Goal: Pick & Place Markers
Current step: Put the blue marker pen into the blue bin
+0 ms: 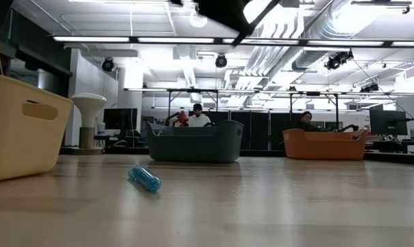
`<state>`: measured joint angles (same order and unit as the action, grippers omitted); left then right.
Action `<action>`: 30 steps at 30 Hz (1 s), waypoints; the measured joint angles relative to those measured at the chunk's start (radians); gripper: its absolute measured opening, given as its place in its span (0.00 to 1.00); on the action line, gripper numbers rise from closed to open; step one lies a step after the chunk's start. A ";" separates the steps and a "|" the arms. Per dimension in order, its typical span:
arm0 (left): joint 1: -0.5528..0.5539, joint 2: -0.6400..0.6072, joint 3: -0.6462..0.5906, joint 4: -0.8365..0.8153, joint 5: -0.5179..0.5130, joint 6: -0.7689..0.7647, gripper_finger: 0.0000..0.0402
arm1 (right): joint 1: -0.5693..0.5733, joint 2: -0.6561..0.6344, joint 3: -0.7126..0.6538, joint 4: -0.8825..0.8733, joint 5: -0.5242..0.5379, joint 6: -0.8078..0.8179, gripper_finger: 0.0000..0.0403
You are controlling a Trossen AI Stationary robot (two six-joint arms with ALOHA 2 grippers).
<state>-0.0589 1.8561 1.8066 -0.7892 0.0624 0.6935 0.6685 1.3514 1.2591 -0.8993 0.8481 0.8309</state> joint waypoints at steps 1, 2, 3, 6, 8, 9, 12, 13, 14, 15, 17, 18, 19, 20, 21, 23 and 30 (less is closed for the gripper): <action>0.000 0.000 0.014 0.004 -0.003 -0.008 0.06 | 0.000 -0.005 0.000 0.021 0.002 -0.029 0.52; 0.000 0.000 0.023 0.007 -0.002 -0.015 0.06 | 0.000 -0.013 0.000 0.038 0.001 -0.056 0.52; 0.000 0.000 0.032 0.013 -0.001 -0.025 0.06 | 0.000 -0.020 0.000 0.050 -0.002 -0.077 0.52; -0.001 0.000 0.044 0.027 -0.027 -0.037 0.06 | 0.000 -0.045 0.000 0.081 0.002 -0.123 0.52; -0.001 0.000 0.045 0.037 -0.041 -0.042 0.06 | -0.001 -0.059 0.000 0.093 0.009 -0.159 0.52; 0.000 0.000 0.045 0.040 -0.042 -0.044 0.05 | -0.002 -0.066 0.000 0.103 0.007 -0.181 0.52; 0.000 0.000 0.048 0.057 -0.058 -0.058 0.05 | -0.002 -0.079 0.000 0.150 -0.061 -0.222 0.52; 0.000 -0.001 0.048 0.054 -0.060 -0.064 0.05 | -0.002 -0.079 0.000 0.152 -0.085 -0.226 0.52; 0.001 -0.001 0.048 0.053 -0.060 -0.073 0.05 | -0.001 -0.079 0.000 0.157 -0.107 -0.226 0.52; 0.001 -0.001 0.048 0.055 -0.059 -0.076 0.05 | -0.001 -0.079 0.000 0.160 -0.122 -0.226 0.52; 0.001 -0.001 0.048 0.059 -0.065 -0.077 0.05 | -0.001 -0.079 0.000 0.155 -0.130 -0.213 0.52; 0.001 -0.001 0.048 0.063 -0.078 -0.078 0.05 | -0.001 -0.079 0.000 0.155 -0.127 -0.210 0.52; 0.000 -0.001 0.048 0.061 -0.100 -0.079 0.05 | -0.002 -0.079 0.000 0.154 -0.122 -0.210 0.52; 0.002 -0.001 0.048 0.055 -0.126 -0.078 0.05 | -0.002 -0.079 0.000 0.150 -0.112 -0.210 0.52; 0.011 -0.001 0.048 0.036 -0.152 -0.077 0.05 | -0.004 -0.079 0.000 0.142 -0.100 -0.204 0.52; 0.040 -0.001 0.048 -0.024 -0.173 -0.077 0.05 | -0.007 -0.082 0.000 0.114 -0.096 -0.169 0.52; 0.236 -0.001 0.047 -0.211 -0.148 -0.100 0.05 | -0.001 -0.084 0.000 -0.015 -0.122 -0.005 0.52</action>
<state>0.1771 1.8549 1.8531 -1.0002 -0.0851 0.5933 0.6672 1.2670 1.2591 -0.9145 0.7258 0.8254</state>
